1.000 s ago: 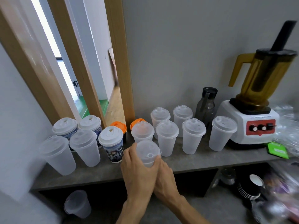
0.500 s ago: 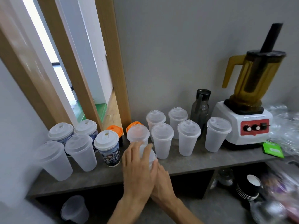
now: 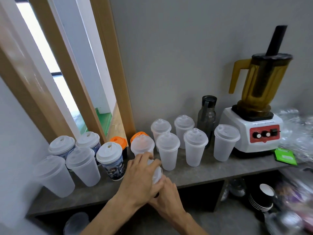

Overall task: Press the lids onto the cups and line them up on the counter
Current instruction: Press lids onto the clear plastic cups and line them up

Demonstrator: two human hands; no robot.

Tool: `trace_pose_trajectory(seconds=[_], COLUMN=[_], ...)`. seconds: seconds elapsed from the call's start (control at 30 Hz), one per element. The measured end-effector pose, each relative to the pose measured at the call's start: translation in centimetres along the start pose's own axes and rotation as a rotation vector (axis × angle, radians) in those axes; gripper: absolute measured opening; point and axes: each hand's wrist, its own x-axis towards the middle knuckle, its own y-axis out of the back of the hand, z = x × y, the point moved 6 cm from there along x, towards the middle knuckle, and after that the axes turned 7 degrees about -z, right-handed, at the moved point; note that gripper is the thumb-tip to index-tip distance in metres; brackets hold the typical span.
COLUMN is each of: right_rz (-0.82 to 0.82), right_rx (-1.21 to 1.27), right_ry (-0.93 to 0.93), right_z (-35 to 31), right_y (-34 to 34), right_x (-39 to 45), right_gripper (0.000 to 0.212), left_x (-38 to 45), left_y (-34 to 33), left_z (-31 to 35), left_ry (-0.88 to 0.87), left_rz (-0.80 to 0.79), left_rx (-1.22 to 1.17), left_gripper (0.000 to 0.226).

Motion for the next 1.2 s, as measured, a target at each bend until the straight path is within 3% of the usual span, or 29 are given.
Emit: trace_pose_trajectory(seconds=[0.1,0.27,0.4,0.63,0.83,0.93,1.03,1.13,1.2], right_rz=[0.007,-0.015,-0.031,0.172,0.367,0.486,0.539,0.541,0.537], right_rx=[0.016,0.024,0.222,0.285,0.230,0.213,0.190,0.182,0.178], right_ry=[0.046,0.061,0.065,0.034,-0.084,-0.211,-0.267,-0.282,-0.282], right_z=[-0.2,-0.3,-0.2,4.3,10.0,13.8,15.9,16.8,17.3], right_y=[0.2,0.3,1.4,10.6,19.4,22.0,23.4,24.0,24.0], right_x=[-0.1,0.0,-0.7,-5.4,-7.5,-8.1,-8.1,-7.4,-7.0], right_gripper=[0.082,0.079,0.085,0.067,0.040,0.032,0.037,0.035,0.034], left_x=[-0.2,0.0,0.0,2.5,8.1,11.7,15.2,17.7,19.3], left_y=[-0.1,0.3,0.4,-0.3,-1.3,-0.8,-0.1,2.2,4.5], left_z=[-0.9,-0.5,0.7,8.8,16.2,17.5,17.8,16.4,15.2], left_ry=[0.050,0.045,-0.004,-0.258,-0.359,-0.374,-0.341,-0.162,-0.100], left_rz=[-0.075,-0.088,-0.158,-0.118,-0.155,-0.116,-0.061,0.180,0.361], left_rx=[-0.023,-0.040,-0.028,-0.248,-0.262,-0.228,-0.143,-0.213,-0.223], left_gripper=[0.054,0.052,0.064,0.056,0.063,0.048,0.038,0.027,0.033])
